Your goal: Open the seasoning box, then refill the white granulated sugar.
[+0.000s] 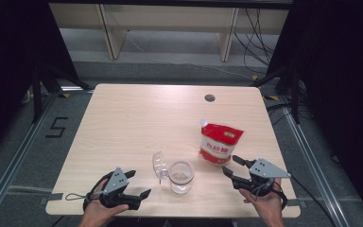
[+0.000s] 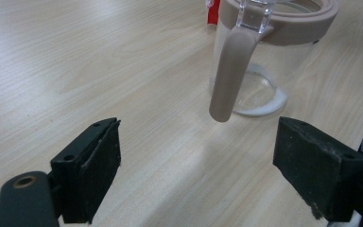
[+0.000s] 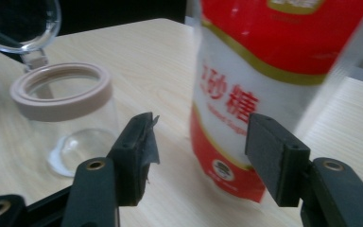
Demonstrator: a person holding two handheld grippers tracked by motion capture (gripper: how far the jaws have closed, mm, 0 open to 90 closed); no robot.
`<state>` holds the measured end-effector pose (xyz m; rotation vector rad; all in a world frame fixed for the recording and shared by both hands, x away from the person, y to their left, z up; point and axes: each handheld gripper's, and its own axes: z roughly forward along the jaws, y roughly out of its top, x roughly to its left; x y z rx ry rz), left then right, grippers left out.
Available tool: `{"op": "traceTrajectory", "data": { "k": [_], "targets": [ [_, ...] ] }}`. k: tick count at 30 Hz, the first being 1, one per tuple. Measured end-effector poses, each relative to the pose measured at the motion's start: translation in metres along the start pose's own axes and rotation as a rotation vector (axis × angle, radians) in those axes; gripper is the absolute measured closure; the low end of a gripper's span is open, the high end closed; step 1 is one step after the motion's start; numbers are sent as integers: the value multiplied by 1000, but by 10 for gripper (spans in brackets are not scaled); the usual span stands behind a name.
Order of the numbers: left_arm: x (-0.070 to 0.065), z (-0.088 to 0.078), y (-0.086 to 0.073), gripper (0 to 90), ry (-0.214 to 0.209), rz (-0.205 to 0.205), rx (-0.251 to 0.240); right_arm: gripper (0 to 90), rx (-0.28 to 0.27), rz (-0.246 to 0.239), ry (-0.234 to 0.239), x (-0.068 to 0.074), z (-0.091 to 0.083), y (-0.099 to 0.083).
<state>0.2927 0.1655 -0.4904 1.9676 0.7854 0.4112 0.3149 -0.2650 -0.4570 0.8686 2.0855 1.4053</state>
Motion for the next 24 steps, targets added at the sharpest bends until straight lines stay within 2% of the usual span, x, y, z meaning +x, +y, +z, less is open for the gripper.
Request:
{"op": "traceTrajectory", "data": {
  "k": [1,3,4,5,7,9,10,11,12,13,15,16,17,18,19,21,22,24],
  "targets": [
    [0,0,0,154,0,-1,2,420,0,0,0,0,0,0],
    [0,1,0,154,-2,-9,-3,372,9,20,-33,-3,-2,-3],
    [-2,1,-1,154,-4,-41,-3,358,12,29,-28,-4,-2,-4],
    [-2,1,-1,154,-4,-41,-3,358,12,29,-28,-4,-2,-4],
    [-1,0,-1,154,-3,-8,6,314,13,37,-43,-8,-1,-7],
    [-3,1,-1,154,-19,-37,-3,308,10,51,-38,-8,1,-8],
    [-1,0,-1,154,-14,-4,2,284,10,45,-53,-9,1,-9],
    [-1,0,-1,154,-12,1,1,284,10,45,-53,-9,1,-9],
    [-2,0,-1,154,-13,-23,3,282,16,41,-55,-10,1,-10],
    [-2,0,-1,154,-13,-23,3,282,16,41,-55,-10,1,-10],
    [-1,-1,0,154,-14,2,-4,261,7,66,-62,-11,1,-12],
    [-1,-1,1,154,-17,2,-3,261,7,66,-62,-11,1,-12],
    [-2,-1,0,154,-6,-22,-7,259,5,74,-61,-13,1,-13],
    [-2,-1,0,154,-6,-22,-7,259,5,74,-61,-13,1,-13],
    [-1,-1,1,154,-7,-1,-10,259,9,68,-63,-13,2,-14],
    [-1,-1,0,154,-7,0,-10,265,4,61,-60,-18,3,-16],
    [-2,-1,0,154,-5,-22,-7,265,4,61,-60,-18,3,-16],
    [-3,-1,0,154,-13,-34,-25,256,-6,53,-68,-20,4,-17]
  ]
}}
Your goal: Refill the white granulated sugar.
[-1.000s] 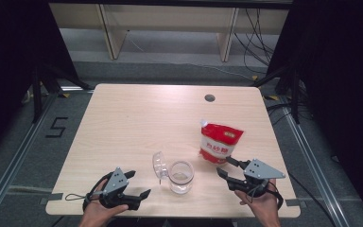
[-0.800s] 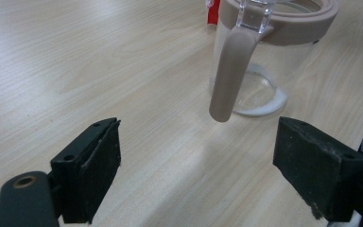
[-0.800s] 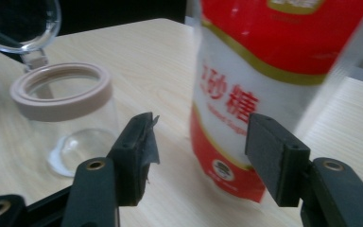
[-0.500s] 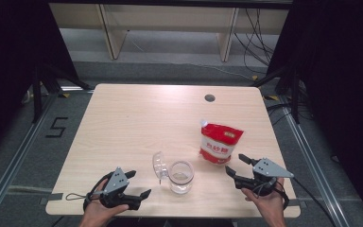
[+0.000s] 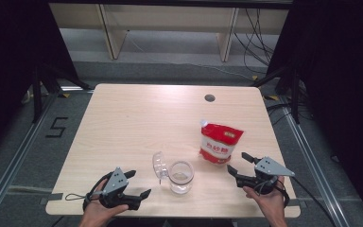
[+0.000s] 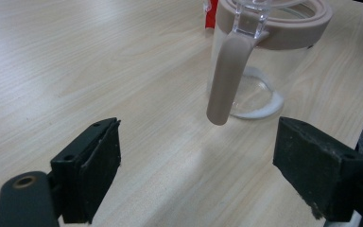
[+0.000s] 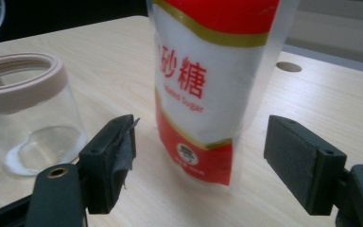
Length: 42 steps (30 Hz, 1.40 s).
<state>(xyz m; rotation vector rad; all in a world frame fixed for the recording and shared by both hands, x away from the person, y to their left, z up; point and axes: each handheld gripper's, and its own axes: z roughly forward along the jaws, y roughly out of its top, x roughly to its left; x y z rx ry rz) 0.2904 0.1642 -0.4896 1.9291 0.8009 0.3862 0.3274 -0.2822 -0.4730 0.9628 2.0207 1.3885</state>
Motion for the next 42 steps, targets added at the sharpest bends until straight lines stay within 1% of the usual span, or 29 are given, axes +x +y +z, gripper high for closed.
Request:
{"op": "traceTrajectory", "data": {
  "k": [1,2,5,6,7,13,14,15,16,17,20,23,24,25,26,27,30,31,32,33,34,35,36,37,38,39,40,41,42],
  "targets": [
    [2,-1,1,154,3,37,5,248,0,-5,-3,-1,1,0],
    [3,-1,1,154,5,34,5,243,8,15,-2,0,2,0],
    [3,-1,0,154,7,34,6,213,20,6,-1,-7,8,1],
    [1,-1,0,154,8,2,-5,213,20,6,-1,-7,8,1],
    [2,-2,0,154,9,32,-3,203,13,19,-6,-8,13,2],
    [1,-1,-1,154,9,19,-5,199,-7,-19,13,-14,25,7],
    [2,-2,-1,154,6,35,0,197,-12,-25,14,-14,31,9],
    [0,-1,-2,154,-4,3,-1,197,-12,-25,14,-14,31,9],
    [0,-1,-2,154,-3,4,-4,201,-13,-35,33,-15,35,9],
    [2,-1,-1,154,0,40,2,223,-14,-19,42,-16,43,9],
    [1,0,-2,154,1,16,1,225,-11,4,52,-17,47,7],
    [0,0,-2,154,-5,8,0,263,-28,0,59,-21,54,8],
    [2,0,-1,154,-12,40,-9,334,-45,21,94,-20,57,7],
    [2,0,-1,154,-12,40,-9,334,-45,21,94,-20,57,7],
    [-1,-1,-1,154,-7,19,-9,350,-54,-25,99,-23,58,8],
    [-1,-1,-1,154,-9,14,-10,372,-45,-18,112,-21,59,8],
    [-1,-1,-1,154,-7,29,-5,381,-42,-32,77,-18,58,9],
    [-1,0,-1,154,-17,30,-14,393,-12,8,60,-12,56,11],
    [-1,0,-1,154,-17,30,-14,393,-12,8,60,-12,56,11],
    [0,0,-1,154,-24,59,-18,397,-7,-21,60,-13,56,12],
    [-1,0,-1,155,-23,51,-17,406,2,-5,23,-6,55,13],
    [-1,0,-1,155,-23,51,-17,406,2,-5,23,-6,55,13],
    [0,-1,0,155,-22,66,-19,411,20,22,-10,1,54,15],
    [0,-1,0,154,-22,66,-19,411,20,22,-10,1,54,15],
    [-2,0,-1,154,-21,30,-19,413,23,21,-28,4,54,15],
    [0,0,-1,154,-17,45,-10,416,29,-1,-36,5,54,16],
    [0,0,0,154,-20,62,-19,421,28,27,-78,12,55,17],
    [-2,0,-1,154,-20,29,-19,424,38,47,-92,16,54,18],
    [-2,0,-1,154,-22,31,-18,424,38,47,-92,16,54,18]
  ]
}}
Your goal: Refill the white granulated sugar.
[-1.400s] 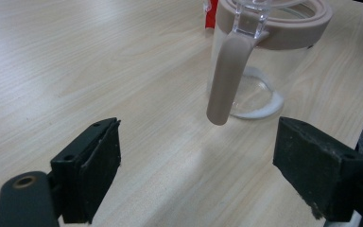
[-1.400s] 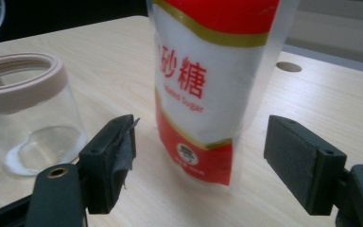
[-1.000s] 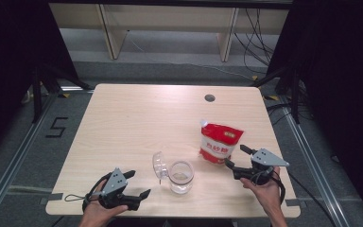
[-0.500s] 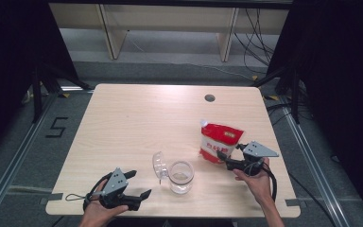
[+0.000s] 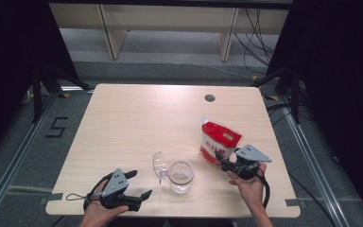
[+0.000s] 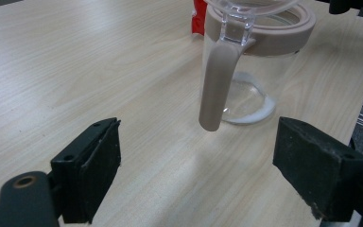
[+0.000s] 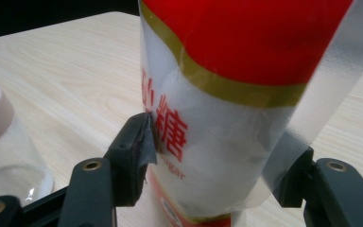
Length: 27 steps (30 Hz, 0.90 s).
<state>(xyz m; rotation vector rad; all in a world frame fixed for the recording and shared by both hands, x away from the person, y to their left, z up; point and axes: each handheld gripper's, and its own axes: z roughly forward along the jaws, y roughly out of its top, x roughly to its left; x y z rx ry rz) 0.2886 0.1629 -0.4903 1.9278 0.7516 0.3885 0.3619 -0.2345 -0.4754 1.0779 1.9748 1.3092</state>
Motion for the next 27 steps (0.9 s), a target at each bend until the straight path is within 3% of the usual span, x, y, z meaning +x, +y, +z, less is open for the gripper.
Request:
{"op": "traceTrajectory", "data": {
  "k": [1,2,5,7,9,10,11,15,17,18,19,20,22,23,25,27],
  "targets": [
    [0,0,0,155,2,9,1,426,-2,0,-19,2,1,0],
    [2,-1,2,155,8,45,10,427,-4,-8,-29,3,1,1],
    [1,0,1,155,5,38,8,430,-6,8,-78,12,3,1],
    [1,0,1,155,5,41,9,430,-4,14,-88,13,2,1],
    [-1,0,1,155,7,5,8,431,-15,15,-99,15,3,0],
    [0,0,1,155,10,11,13,431,-15,17,-97,15,3,0],
    [1,0,1,155,5,33,9,431,-14,23,-92,15,2,0],
    [2,-1,1,155,6,43,11,411,-42,11,-56,9,3,-4],
    [1,0,1,155,-2,36,1,367,-50,25,-32,6,2,-7],
    [1,0,1,155,-2,36,-4,316,-62,5,3,3,3,-10],
    [1,0,2,155,0,32,-5,316,-62,5,3,3,3,-10],
    [1,0,1,155,2,30,-5,279,-43,-30,23,1,5,-11],
    [1,0,1,155,4,31,-3,268,-45,-7,29,2,5,-11],
    [0,0,1,155,0,1,-3,273,-39,-32,48,0,9,-11],
    [1,0,1,155,3,7,-3,269,-49,-39,51,0,11,-11],
    [0,0,1,155,-2,5,-5,220,-69,8,68,1,17,-12]
  ]
}}
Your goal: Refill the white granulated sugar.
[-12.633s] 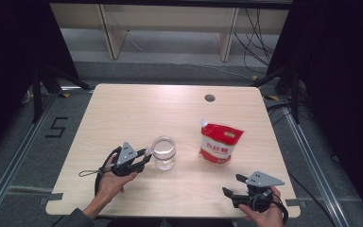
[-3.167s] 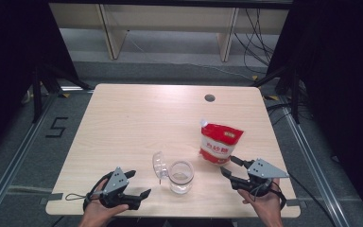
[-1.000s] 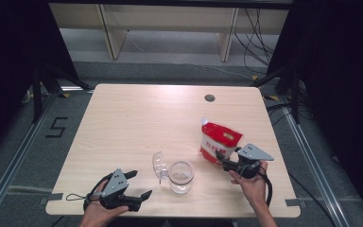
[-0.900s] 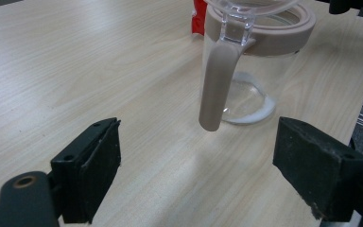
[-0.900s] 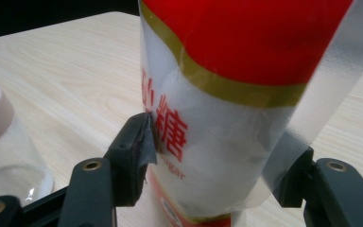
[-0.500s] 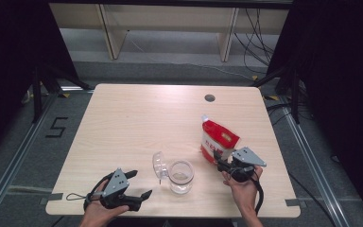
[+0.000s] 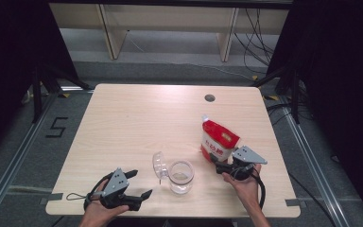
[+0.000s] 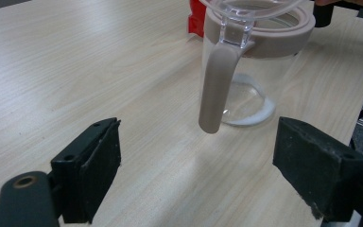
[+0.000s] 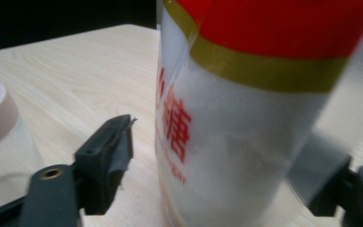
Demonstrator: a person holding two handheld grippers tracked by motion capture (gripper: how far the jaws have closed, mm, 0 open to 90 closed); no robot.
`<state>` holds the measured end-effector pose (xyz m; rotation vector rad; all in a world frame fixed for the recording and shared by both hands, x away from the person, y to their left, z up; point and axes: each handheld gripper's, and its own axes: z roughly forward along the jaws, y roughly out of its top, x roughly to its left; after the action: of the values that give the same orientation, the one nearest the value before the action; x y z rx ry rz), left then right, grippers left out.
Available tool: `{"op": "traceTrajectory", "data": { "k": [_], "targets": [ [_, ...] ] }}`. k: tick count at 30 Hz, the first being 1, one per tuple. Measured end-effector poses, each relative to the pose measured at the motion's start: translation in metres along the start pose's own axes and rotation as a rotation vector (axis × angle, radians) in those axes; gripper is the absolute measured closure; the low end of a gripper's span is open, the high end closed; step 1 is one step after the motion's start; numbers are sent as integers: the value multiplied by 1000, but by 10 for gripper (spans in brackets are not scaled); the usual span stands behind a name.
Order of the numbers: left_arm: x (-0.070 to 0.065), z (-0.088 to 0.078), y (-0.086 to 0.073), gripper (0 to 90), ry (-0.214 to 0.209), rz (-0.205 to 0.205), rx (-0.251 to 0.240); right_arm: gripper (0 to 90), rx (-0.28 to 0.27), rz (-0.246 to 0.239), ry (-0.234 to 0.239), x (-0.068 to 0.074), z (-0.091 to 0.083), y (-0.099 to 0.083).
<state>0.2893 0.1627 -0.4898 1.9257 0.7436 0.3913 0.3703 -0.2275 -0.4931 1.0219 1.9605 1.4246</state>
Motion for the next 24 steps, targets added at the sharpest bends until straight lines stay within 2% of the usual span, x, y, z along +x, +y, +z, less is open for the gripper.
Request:
{"op": "traceTrajectory", "data": {
  "k": [1,2,3,4,5,7,8,9,10,11,13,14,16,18,19,21,23,24],
  "targets": [
    [0,0,0,155,0,0,0,220,0,0,0,0,0,0],
    [2,0,1,155,1,33,1,216,5,-26,-1,-1,3,-1],
    [2,0,1,155,1,33,6,203,13,-47,6,-3,5,-1],
    [2,0,1,155,1,33,6,203,13,-47,6,-3,5,-1],
    [0,0,0,155,-2,2,6,185,1,-64,15,-4,8,-2],
    [-1,1,0,155,-3,12,8,166,2,-60,27,-4,10,-2],
    [-1,1,0,155,-11,3,3,167,-19,-83,31,-4,12,-3],
    [-1,1,0,155,-9,5,1,167,-19,-83,31,-4,12,-3],
    [-2,1,0,155,-8,-1,-5,177,-21,-63,41,-2,14,-4],
    [-1,1,0,155,-9,3,0,173,-28,-76,54,-3,15,-4],
    [-1,1,0,155,-4,14,6,176,-41,-89,46,-3,16,-4],
    [0,1,0,155,-3,45,10,195,-43,-85,34,-2,16,-5],
    [0,1,0,155,-7,45,9,213,-55,-72,37,-4,19,-6],
    [-1,1,0,155,-8,47,7,234,-43,-65,19,-3,18,-7],
    [-3,1,0,155,-8,14,6,246,-42,-79,14,-4,19,-7],
    [-3,2,-1,155,-10,9,0,276,-43,-92,8,-5,19,-8],
    [-1,2,0,155,-14,51,8,277,-47,-84,6,-6,21,-8],
    [-1,2,0,156,-13,51,8,279,-48,-85,14,-6,23,-9]
  ]
}}
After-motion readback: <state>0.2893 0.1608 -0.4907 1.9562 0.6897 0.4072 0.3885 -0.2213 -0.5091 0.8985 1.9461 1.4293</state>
